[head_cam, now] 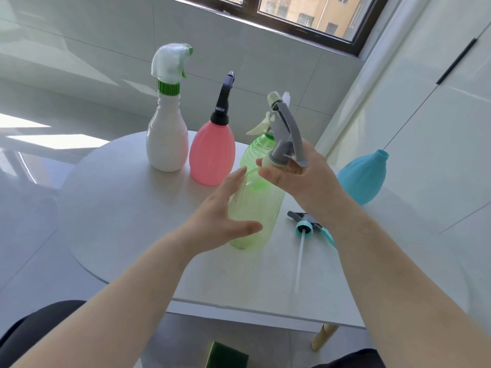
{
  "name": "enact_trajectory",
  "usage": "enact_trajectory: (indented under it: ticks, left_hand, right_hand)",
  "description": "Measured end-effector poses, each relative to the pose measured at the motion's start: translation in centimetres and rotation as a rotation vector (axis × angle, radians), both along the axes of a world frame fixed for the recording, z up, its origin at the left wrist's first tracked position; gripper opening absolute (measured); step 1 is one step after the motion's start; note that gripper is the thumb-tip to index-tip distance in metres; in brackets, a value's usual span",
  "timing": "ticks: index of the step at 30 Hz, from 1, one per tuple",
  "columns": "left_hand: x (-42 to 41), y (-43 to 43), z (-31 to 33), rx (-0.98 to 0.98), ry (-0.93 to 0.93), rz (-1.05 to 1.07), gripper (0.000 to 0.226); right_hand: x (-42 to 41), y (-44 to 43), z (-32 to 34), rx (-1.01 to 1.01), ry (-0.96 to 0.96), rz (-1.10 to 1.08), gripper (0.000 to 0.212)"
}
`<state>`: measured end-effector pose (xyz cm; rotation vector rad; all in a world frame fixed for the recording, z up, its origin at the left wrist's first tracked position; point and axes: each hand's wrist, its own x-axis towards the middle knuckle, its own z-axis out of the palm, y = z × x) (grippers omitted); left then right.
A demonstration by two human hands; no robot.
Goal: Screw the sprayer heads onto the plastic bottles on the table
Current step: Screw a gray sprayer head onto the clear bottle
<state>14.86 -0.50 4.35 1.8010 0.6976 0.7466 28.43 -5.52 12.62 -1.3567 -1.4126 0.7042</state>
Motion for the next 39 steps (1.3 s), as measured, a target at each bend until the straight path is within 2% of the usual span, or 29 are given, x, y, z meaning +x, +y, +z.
enact_trajectory:
  ticks: [2, 4, 7, 10, 15, 18, 21, 25, 29, 31, 36, 39]
  left_hand:
    - [0.2, 0.0, -0.3, 0.021, -0.014, 0.026, 0.088]
    - [0.7, -0.3, -0.5, 0.060, -0.008, 0.128, 0.085]
    - [1.1, -0.4, -0.7, 0.086, 0.023, 0.177, 0.086]
    - [1.1, -0.3, -0.7, 0.072, 0.019, 0.160, 0.084]
    - [1.0, -0.4, -0.7, 0.058, 0.020, 0.160, 0.083]
    - [1.0, -0.4, -0.8, 0.058, 0.027, 0.164, 0.083]
    - [1.1, -0.4, -0.9, 0.052, 0.023, 0.160, 0.084]
    - [1.1, -0.4, -1.1, 0.047, 0.029, 0.166, 0.086]
    - [1.2, -0.2, -1.2, 0.061, 0.021, 0.163, 0.085]
    - [1.2, -0.2, -1.2, 0.063, 0.021, 0.160, 0.085]
    - [1.2, -0.2, -1.2, 0.056, 0.019, 0.150, 0.086]
    - [1.2, -0.1, -1.2, 0.054, 0.016, 0.147, 0.086]
  right_hand:
    - [0.0, 0.1, -0.2, -0.003, 0.032, -0.002, 0.029]
    - [-0.3, 0.3, -0.6, 0.029, 0.008, -0.125, 0.029]
    - [-1.1, 0.6, -1.3, 0.098, -0.088, -0.325, 0.033]
    - [-1.4, 0.5, -1.7, 0.143, -0.219, -0.389, 0.032]
    - [-1.0, 0.5, -1.9, 0.111, -0.283, -0.340, 0.032]
    - [-1.2, 0.3, -1.5, 0.057, -0.160, -0.237, 0.007]
    - [-1.1, 0.3, -1.7, 0.053, -0.002, -0.158, 0.022]
    - [-0.2, -0.2, -1.1, 0.021, -0.139, -0.075, 0.017]
    - [0.4, -0.8, -0.4, 0.136, 0.041, 0.095, 0.023]
    - [0.8, -0.8, -0.1, 0.160, 0.073, 0.098, 0.020]
    - [1.5, -0.6, 0.1, 0.134, 0.007, 0.042, 0.015]
    - [1.9, -0.5, -0.2, 0.104, 0.018, 0.037, 0.021]
